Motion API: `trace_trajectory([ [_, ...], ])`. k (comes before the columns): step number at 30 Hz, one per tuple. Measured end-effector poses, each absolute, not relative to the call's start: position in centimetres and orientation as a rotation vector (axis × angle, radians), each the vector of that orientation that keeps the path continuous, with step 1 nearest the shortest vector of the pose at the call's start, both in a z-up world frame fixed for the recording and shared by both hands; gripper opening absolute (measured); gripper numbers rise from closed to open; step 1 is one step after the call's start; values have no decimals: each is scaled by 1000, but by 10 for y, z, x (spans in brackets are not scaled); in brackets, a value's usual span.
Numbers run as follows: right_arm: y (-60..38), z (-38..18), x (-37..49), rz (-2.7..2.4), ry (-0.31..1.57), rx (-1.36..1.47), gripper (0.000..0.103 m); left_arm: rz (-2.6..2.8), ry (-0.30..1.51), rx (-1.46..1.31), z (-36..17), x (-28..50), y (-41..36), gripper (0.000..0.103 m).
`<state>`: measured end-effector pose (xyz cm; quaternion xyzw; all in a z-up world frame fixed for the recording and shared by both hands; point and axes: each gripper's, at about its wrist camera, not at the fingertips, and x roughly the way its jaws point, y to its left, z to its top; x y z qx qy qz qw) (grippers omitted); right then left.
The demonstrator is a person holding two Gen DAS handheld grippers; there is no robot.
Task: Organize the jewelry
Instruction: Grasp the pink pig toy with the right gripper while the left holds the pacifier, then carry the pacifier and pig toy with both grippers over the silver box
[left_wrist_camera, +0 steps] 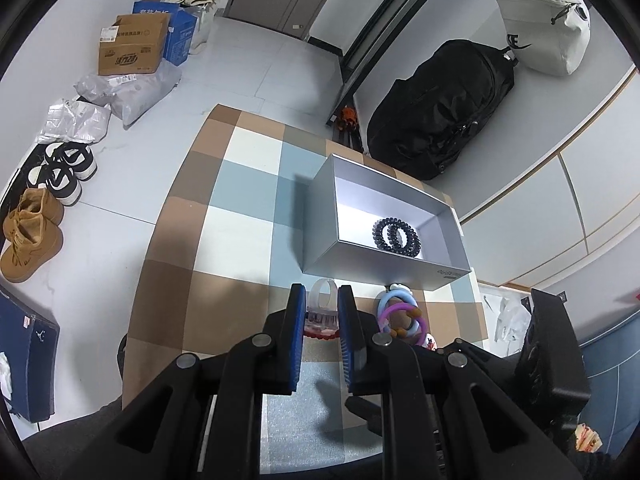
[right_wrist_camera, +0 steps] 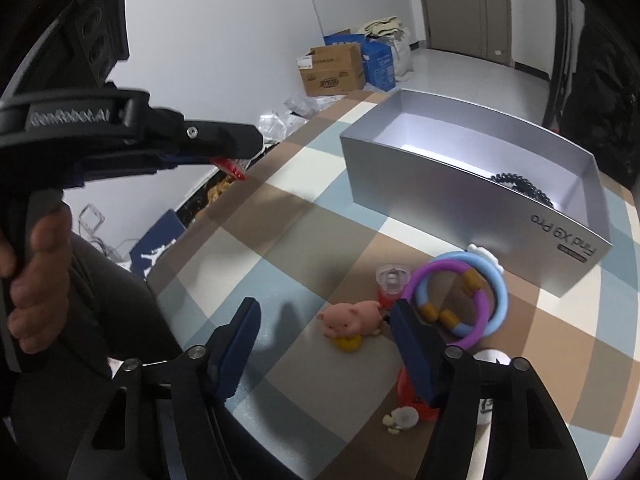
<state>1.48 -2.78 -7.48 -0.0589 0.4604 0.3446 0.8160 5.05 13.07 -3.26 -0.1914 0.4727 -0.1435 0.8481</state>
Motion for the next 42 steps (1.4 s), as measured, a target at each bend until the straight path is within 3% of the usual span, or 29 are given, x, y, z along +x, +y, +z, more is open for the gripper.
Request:
trace_trajectory([
  [7, -15, -79, 10, 698, 951, -253, 54, -303, 995, -400, -31, 50, 131, 11],
  [12, -12, -81, 5, 640, 924, -335, 31, -294, 1003, -400, -34, 51, 132, 11],
  [17, -11, -78, 3, 643, 902, -351, 22, -285, 985, -407, -31, 50, 134, 11],
  [42, -48, -37, 29, 767, 890, 57, 22, -236, 918, -355, -19, 65, 107, 11],
])
